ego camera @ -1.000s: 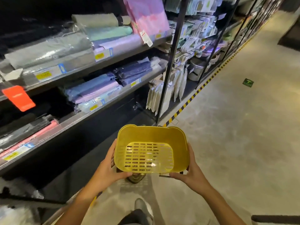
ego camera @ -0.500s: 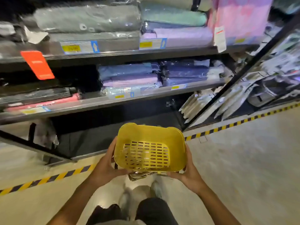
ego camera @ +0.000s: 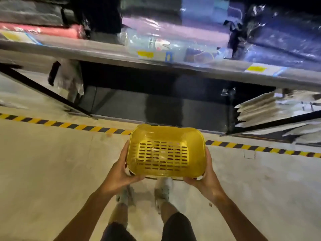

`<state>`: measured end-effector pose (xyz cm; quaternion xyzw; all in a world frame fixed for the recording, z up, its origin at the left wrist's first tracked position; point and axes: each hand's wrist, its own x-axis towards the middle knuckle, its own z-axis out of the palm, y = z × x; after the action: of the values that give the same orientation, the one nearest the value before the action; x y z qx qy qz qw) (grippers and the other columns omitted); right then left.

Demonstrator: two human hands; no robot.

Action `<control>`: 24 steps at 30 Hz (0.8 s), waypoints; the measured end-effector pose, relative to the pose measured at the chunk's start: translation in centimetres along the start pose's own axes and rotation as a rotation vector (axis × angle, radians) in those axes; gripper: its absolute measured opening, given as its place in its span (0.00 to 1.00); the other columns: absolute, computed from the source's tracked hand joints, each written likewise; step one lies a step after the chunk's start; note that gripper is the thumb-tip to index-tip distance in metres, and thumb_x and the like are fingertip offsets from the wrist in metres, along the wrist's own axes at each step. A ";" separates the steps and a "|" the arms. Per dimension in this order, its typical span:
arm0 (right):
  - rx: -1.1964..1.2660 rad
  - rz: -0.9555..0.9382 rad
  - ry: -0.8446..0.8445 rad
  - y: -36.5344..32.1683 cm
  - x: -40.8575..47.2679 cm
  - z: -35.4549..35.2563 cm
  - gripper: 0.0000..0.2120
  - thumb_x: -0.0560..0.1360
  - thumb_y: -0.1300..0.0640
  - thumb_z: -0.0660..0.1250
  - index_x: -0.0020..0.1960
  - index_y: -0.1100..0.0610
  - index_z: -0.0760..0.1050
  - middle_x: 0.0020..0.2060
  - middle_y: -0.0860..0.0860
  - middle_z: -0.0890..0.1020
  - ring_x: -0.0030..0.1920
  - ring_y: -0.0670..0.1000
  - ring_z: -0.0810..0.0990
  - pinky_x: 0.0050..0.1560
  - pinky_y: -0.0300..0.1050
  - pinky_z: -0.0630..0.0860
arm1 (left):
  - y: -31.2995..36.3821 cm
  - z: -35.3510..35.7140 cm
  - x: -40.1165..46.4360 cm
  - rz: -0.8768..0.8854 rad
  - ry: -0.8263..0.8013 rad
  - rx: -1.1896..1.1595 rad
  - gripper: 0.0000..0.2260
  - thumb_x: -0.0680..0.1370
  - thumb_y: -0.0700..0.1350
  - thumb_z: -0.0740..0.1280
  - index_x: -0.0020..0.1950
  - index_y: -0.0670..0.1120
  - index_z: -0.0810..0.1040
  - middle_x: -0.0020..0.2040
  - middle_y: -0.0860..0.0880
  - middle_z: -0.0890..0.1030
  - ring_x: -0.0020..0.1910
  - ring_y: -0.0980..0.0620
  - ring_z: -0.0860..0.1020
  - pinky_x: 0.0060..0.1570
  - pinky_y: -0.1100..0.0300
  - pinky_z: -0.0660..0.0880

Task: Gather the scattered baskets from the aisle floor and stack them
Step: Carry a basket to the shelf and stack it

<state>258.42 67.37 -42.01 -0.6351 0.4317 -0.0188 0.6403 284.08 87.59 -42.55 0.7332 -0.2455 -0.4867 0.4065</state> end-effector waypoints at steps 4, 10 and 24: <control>-0.013 -0.018 -0.043 4.1 2.9 -0.1 0.52 0.70 0.73 0.75 0.80 0.50 0.48 0.62 0.28 0.76 0.64 0.36 0.77 0.47 0.34 0.81 | -4.4 2.1 2.3 -0.061 0.043 -0.019 0.54 0.65 0.52 0.83 0.75 0.77 0.49 0.66 0.78 0.70 0.62 0.78 0.71 0.47 0.76 0.77; 0.060 -0.037 -0.039 8.5 5.9 0.3 0.56 0.66 0.58 0.79 0.82 0.49 0.45 0.60 0.20 0.71 0.63 0.28 0.73 0.44 0.27 0.78 | -9.0 3.9 4.6 -0.099 0.060 -0.036 0.54 0.62 0.51 0.83 0.73 0.80 0.50 0.65 0.77 0.71 0.62 0.77 0.71 0.46 0.76 0.77; -0.039 -0.242 -0.068 16.2 8.8 2.5 0.45 0.69 0.62 0.78 0.77 0.58 0.54 0.70 0.31 0.70 0.71 0.39 0.71 0.58 0.30 0.76 | -15.9 6.9 7.8 -0.123 0.088 0.255 0.56 0.69 0.42 0.81 0.71 0.80 0.44 0.67 0.82 0.63 0.66 0.75 0.65 0.61 0.79 0.65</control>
<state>256.89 67.44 -60.52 -0.6952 0.3302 -0.0663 0.6350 280.37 87.90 -61.17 0.8132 -0.2421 -0.4430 0.2897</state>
